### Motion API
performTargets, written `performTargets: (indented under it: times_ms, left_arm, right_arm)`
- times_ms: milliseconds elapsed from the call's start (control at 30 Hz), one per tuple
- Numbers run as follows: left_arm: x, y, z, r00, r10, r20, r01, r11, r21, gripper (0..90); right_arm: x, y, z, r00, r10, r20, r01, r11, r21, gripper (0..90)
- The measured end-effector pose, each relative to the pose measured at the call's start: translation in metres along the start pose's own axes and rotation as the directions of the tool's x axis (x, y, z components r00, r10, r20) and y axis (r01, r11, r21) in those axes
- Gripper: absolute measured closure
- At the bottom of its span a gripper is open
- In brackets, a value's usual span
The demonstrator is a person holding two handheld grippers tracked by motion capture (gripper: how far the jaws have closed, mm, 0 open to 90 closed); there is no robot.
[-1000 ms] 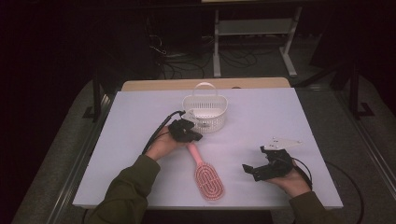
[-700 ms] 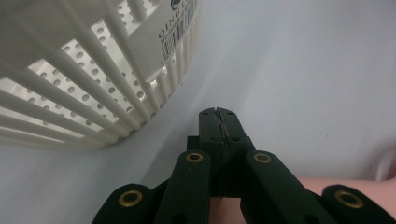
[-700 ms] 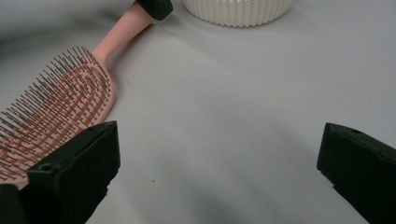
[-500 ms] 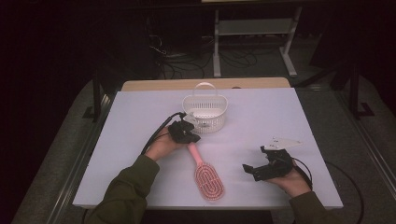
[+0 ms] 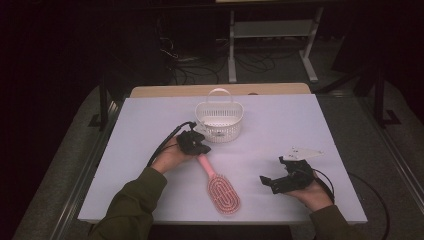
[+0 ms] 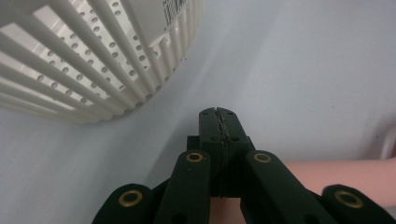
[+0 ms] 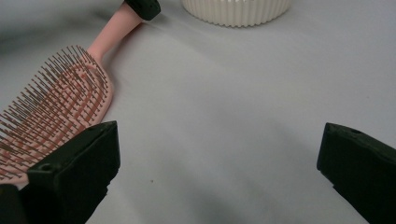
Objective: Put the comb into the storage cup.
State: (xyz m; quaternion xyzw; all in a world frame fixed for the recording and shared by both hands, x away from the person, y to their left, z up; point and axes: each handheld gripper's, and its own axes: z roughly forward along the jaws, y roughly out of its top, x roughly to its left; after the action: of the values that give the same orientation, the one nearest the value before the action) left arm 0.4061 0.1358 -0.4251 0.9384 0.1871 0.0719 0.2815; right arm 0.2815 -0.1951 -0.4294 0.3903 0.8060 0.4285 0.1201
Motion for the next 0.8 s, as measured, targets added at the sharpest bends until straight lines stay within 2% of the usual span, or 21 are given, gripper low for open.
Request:
performTargets:
  times_ms: [800]
  left_arm:
    - [-0.004, -0.024, -0.020, 0.9999, -0.005, -0.016, 0.005, 1.0000, 0.007, 90.0]
  right_arm:
    - [0.000, 0.000, 0.000, 1.0000, 0.005, 0.004, -0.005, 1.000, 0.001, 0.0]
